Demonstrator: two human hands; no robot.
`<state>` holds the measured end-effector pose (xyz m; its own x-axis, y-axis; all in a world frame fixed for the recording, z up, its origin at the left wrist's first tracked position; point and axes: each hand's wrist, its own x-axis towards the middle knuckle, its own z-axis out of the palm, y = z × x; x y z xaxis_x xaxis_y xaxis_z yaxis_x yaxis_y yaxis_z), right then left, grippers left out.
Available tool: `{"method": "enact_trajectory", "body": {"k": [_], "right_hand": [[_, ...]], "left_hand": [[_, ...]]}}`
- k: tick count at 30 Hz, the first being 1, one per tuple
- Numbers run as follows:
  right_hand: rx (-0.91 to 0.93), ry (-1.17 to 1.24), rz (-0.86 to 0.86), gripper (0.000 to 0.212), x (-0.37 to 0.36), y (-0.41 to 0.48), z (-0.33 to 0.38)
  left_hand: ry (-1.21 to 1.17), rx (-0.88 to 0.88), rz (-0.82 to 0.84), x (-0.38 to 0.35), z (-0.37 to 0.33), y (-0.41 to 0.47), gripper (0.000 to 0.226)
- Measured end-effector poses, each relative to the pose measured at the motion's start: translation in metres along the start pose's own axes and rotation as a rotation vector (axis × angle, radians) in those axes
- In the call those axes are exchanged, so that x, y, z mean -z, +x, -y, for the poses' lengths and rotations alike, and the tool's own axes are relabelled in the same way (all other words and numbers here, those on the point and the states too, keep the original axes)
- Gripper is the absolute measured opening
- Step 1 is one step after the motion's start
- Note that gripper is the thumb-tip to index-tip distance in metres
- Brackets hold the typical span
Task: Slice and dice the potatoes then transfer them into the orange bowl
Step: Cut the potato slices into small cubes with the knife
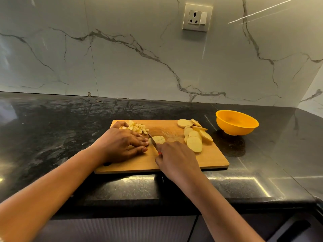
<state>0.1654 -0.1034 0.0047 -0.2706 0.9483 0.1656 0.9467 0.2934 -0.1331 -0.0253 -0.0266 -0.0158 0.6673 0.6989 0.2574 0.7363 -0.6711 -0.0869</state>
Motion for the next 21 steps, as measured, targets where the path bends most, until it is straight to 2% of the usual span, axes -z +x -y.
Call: {"method": "enact_trajectory", "body": {"k": [4, 7, 10, 12, 15, 16, 18, 21], "right_hand": [[0.05, -0.011, 0.024, 0.036, 0.011, -0.035, -0.01], [0.025, 0.051, 0.034, 0.038, 0.028, -0.058, -0.025], [-0.061, 0.085, -0.109, 0.038, 0.036, -0.05, -0.038], [-0.11, 0.078, -0.255, 0.039, 0.031, -0.033, -0.046], [-0.198, 0.127, -0.422, 0.043, 0.018, 0.0, -0.054], [-0.214, 0.153, -0.457, 0.043, 0.014, 0.009, -0.055], [-0.222, 0.201, -0.499, 0.043, 0.007, 0.02, -0.056], [-0.223, 0.222, -0.512, 0.044, -0.001, 0.026, -0.06]], "left_hand": [[-0.002, 0.005, -0.004, 0.0, 0.0, 0.0, 0.081], [-0.045, -0.007, -0.114, -0.002, -0.003, 0.0, 0.077], [0.031, -0.017, -0.306, -0.006, -0.004, 0.001, 0.062], [0.007, 0.026, -0.34, -0.005, -0.003, 0.005, 0.058], [-0.065, 0.084, -0.18, -0.001, -0.006, 0.019, 0.08], [-0.059, 0.093, -0.091, 0.0, -0.008, 0.026, 0.077], [-0.052, 0.093, 0.083, 0.001, -0.012, 0.041, 0.057], [-0.129, 0.009, 0.212, 0.0, -0.014, 0.058, 0.048]]}}
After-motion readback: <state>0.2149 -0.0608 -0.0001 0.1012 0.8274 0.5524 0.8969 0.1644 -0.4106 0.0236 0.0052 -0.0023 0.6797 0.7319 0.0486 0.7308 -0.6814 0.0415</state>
